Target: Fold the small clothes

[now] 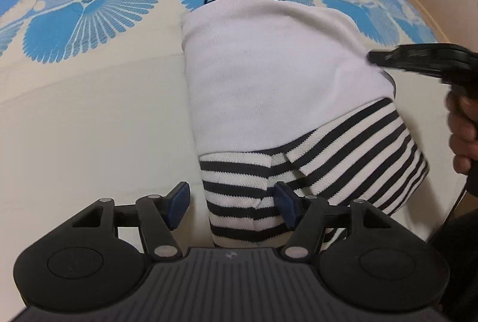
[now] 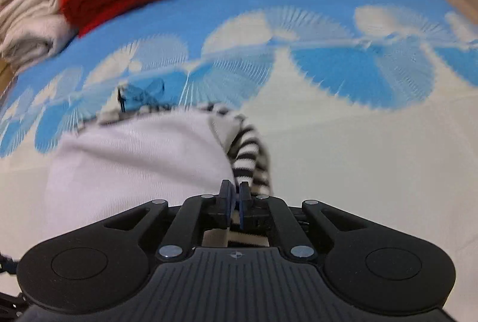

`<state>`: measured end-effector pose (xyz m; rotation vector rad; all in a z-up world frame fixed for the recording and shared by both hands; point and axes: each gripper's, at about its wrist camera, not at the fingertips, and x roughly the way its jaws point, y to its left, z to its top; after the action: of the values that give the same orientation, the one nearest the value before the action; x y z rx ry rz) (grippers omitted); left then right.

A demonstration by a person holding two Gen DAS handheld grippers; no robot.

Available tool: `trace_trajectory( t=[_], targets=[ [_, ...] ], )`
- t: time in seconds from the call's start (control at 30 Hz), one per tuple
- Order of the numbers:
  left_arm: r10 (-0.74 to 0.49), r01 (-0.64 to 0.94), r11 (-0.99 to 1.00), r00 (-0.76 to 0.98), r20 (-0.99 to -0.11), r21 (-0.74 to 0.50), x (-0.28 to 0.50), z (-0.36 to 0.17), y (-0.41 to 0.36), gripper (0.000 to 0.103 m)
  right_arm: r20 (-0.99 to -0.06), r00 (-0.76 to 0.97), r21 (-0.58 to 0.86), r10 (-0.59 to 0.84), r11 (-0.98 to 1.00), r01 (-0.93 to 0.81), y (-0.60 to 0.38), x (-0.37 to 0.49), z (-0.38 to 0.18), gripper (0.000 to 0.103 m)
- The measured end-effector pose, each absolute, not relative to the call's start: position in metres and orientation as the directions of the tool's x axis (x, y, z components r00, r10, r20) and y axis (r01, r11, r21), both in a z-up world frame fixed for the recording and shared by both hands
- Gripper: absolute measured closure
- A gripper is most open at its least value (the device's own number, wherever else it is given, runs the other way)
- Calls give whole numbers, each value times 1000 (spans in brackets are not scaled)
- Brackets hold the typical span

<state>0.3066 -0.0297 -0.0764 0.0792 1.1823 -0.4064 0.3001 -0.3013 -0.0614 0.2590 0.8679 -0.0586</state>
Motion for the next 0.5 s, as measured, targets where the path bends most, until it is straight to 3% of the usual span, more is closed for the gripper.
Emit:
trace_trajectory(
  t=[0.1, 0.17, 0.23, 0.3, 0.37, 0.4, 0.43, 0.5],
  targets=[
    [-305, 321, 928, 362, -881, -189, 302, -63, -23, 35, -642, 764, 198, 66, 977, 82, -300, 270, -25, 92],
    [-333, 294, 929, 392, -858, -226, 303, -56, -20, 35, -590, 793, 215, 153, 976, -29, -294, 248, -11, 75],
    [-351, 275, 928, 423, -835, -250, 304, -49, -21, 35, -588, 768, 234, 253, 962, -138, -286, 236, -11, 64],
    [-359, 274, 926, 437, -825, -258, 308, -43, -27, 35, -659, 672, 233, 338, 941, -245, -273, 236, -26, 62],
    [-350, 284, 928, 444, -825, -241, 311, -42, -31, 35, -803, 534, 133, 265, 953, -274, -258, 244, -62, 59],
    [-341, 288, 930, 444, -829, -228, 311, -43, -32, 35, -844, 489, 89, 218, 958, -273, -255, 247, -77, 52],
    [-332, 291, 932, 442, -833, -216, 311, -44, -33, 35, -852, 485, 76, 196, 964, -257, -256, 248, -85, 38],
    [-331, 296, 931, 435, -838, -214, 310, -45, -29, 35, -851, 481, 128, 211, 971, -200, -265, 256, -84, 35]
  ],
)
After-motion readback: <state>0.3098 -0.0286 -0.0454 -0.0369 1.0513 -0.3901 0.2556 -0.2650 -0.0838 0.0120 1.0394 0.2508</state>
